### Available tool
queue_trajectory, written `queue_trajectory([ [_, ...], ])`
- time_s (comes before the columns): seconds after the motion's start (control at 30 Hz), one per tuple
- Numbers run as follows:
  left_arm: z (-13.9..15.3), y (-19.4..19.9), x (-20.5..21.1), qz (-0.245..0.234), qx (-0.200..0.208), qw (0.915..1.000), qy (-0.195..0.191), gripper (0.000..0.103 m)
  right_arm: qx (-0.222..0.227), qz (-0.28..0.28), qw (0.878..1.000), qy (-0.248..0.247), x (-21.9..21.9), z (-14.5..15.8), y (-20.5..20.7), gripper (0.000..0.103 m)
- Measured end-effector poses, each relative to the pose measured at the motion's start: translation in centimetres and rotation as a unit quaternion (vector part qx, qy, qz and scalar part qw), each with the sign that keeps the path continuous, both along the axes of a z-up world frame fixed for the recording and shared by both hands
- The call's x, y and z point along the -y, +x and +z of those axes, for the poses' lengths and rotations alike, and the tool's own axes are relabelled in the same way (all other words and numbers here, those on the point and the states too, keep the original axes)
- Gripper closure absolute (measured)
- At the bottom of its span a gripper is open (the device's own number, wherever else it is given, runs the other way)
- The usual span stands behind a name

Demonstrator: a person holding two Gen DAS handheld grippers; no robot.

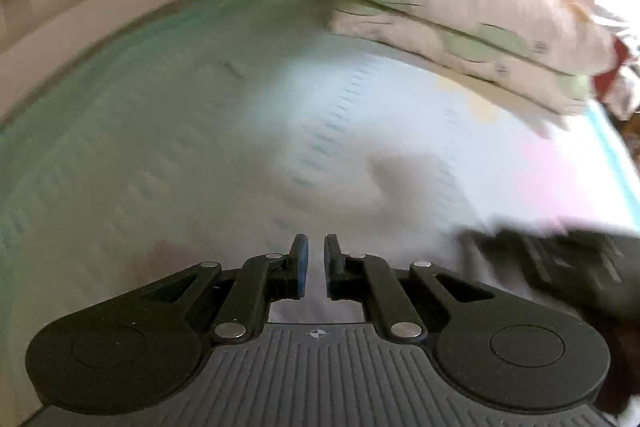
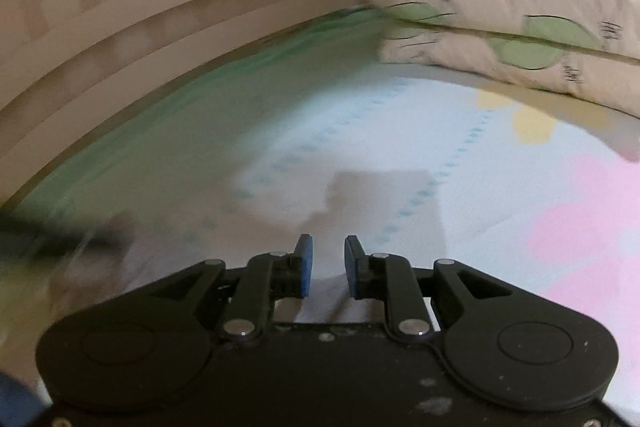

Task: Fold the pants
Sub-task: 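Open both grippers and lift them away from the grey sweatpants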

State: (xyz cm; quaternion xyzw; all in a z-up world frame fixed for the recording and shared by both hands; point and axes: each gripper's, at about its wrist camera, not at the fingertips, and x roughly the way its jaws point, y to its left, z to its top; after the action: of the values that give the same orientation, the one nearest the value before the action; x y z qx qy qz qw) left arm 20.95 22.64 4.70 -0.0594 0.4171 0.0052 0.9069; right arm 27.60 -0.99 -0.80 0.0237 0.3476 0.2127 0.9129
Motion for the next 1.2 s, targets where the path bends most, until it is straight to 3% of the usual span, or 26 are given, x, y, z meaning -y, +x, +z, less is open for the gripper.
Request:
queue_trajectory([
  [0.13,-2.9,5.0,-2.5,0.016,-0.049,0.9981,0.035,0.095,-0.007,0.048,0.999,-0.016,-3.8,-1.3,-1.7,0.082],
  [0.27,-6.6,5.1,-3.7,-0.006,-0.120,0.9916,0.048,0.095,-0.029,0.060,0.998,-0.012,-6.7,-2.9,-2.0,0.082],
  [0.4,-5.9,1.1,-4.0,-0.038,-0.091,0.9935,0.057,0.095,-0.044,0.070,0.997,-0.003,-9.1,-3.9,-2.3,0.082],
  [0.53,-4.7,-0.8,-4.5,-0.034,-0.079,0.9951,0.049,0.093,-0.029,0.105,0.994,-0.022,-12.2,-4.7,-3.5,0.083],
  [0.73,-4.0,-0.6,-4.2,0.004,-0.055,0.9928,0.106,0.090,-0.004,0.143,0.989,-0.027,-12.7,-3.8,-4.7,0.084],
  [0.8,-2.9,-1.1,-3.6,0.017,-0.022,0.9918,0.125,0.090,0.010,0.132,0.991,-0.029,-10.8,-2.8,-4.8,0.084],
  [0.87,-1.4,-2.1,-3.0,0.015,0.011,0.9943,0.105,0.090,0.017,0.107,0.994,-0.023,-8.3,-2.0,-4.6,0.084],
  [0.93,-0.6,-3.0,-1.9,-0.005,0.028,0.9965,0.079,0.083,0.020,0.067,0.997,-0.017,-5.4,-1.6,-3.9,0.084],
  [1.0,-1.1,-3.2,-0.8,-0.038,0.008,0.9975,0.059,0.081,0.017,0.017,1.000,-0.014,-2.5,-1.5,-3.3,0.082],
  [1.07,-2.9,-2.9,-0.4,-0.050,-0.045,0.9969,0.041,0.080,-0.008,-0.021,1.000,-0.012,-0.2,-2.3,-2.8,0.083],
  [1.13,-5.0,-2.4,-1.1,-0.041,-0.105,0.9933,0.026,0.080,-0.033,-0.046,0.998,-0.029,1.6,-3.5,-2.4,0.083],
  [1.2,-5.4,-2.6,-2.5,-0.024,-0.110,0.9936,-0.009,0.080,-0.054,-0.084,0.993,-0.059,3.3,-4.9,-2.0,0.088],
])
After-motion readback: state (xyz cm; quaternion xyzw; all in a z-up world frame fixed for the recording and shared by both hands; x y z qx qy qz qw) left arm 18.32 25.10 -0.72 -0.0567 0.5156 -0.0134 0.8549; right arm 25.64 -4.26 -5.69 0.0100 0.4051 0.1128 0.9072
